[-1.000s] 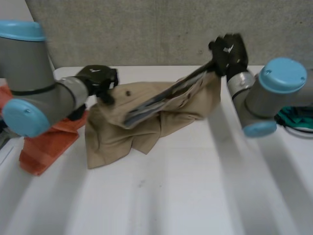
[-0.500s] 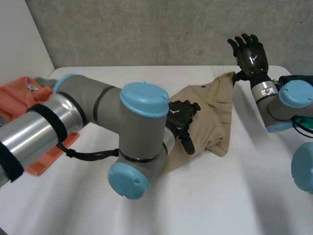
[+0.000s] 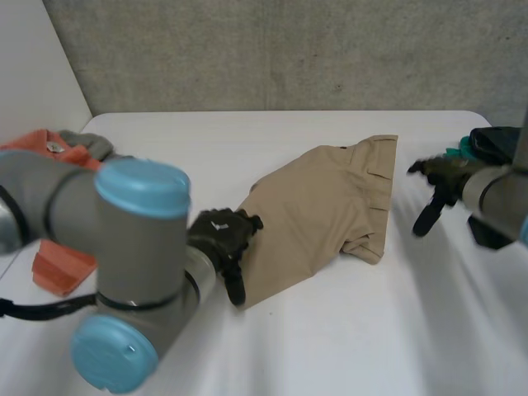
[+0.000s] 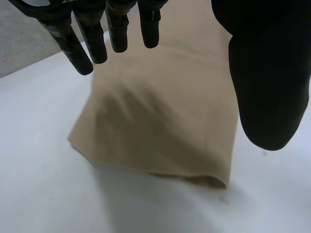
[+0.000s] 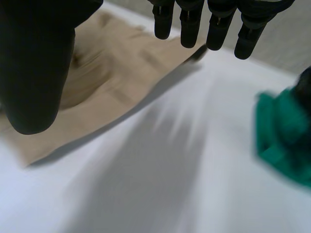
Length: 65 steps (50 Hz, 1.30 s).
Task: Fold the laundry.
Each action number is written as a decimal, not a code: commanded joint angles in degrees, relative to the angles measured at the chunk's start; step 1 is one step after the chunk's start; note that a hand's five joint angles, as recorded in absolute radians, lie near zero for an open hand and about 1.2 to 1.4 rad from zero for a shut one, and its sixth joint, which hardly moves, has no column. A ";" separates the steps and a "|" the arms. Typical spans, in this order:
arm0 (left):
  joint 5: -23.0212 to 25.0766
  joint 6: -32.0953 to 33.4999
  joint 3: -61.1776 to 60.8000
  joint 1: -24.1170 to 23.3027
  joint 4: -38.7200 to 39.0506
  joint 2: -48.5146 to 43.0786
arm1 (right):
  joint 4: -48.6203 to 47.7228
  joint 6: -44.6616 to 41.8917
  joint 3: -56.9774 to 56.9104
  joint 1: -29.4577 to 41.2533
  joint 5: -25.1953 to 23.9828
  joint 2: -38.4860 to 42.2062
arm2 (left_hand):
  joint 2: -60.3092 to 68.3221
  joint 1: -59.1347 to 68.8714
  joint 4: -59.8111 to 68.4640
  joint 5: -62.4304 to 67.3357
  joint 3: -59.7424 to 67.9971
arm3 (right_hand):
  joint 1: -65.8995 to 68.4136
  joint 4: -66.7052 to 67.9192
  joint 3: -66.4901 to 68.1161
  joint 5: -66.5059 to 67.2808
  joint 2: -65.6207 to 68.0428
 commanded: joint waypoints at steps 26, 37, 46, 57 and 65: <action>-7.14 15.69 5.52 0.47 7.73 -10.93 | -24.46 6.50 14.57 7.19 0.30 -1.07 | 67.76 67.75 68.09 66.87 67.58 | 67.04 67.76 67.93 67.12 67.96; -0.29 12.71 3.32 6.62 7.99 -0.91 | -13.04 -8.11 13.08 5.96 -9.02 -8.91 | 67.76 67.75 68.09 66.87 67.58 | 67.04 67.76 67.93 67.12 67.96; 1.91 14.82 2.70 9.97 7.12 -5.82 | -11.45 -8.64 12.91 7.62 -6.04 -4.70 | 54.23 54.22 54.57 53.35 54.05 | 67.04 67.76 67.93 67.12 67.96; 2.27 15.25 -5.20 8.12 5.97 0.58 | -11.71 -8.73 13.26 7.72 -3.75 -3.55 | 21.35 21.34 21.69 20.47 21.17 | 67.04 67.76 67.93 67.12 67.96; 2.44 19.20 -8.11 7.86 6.50 -0.28 | -11.97 -8.73 13.96 7.36 -3.75 -3.64 | 21.02 21.01 21.35 20.13 20.83 | 67.04 67.76 67.93 67.12 67.96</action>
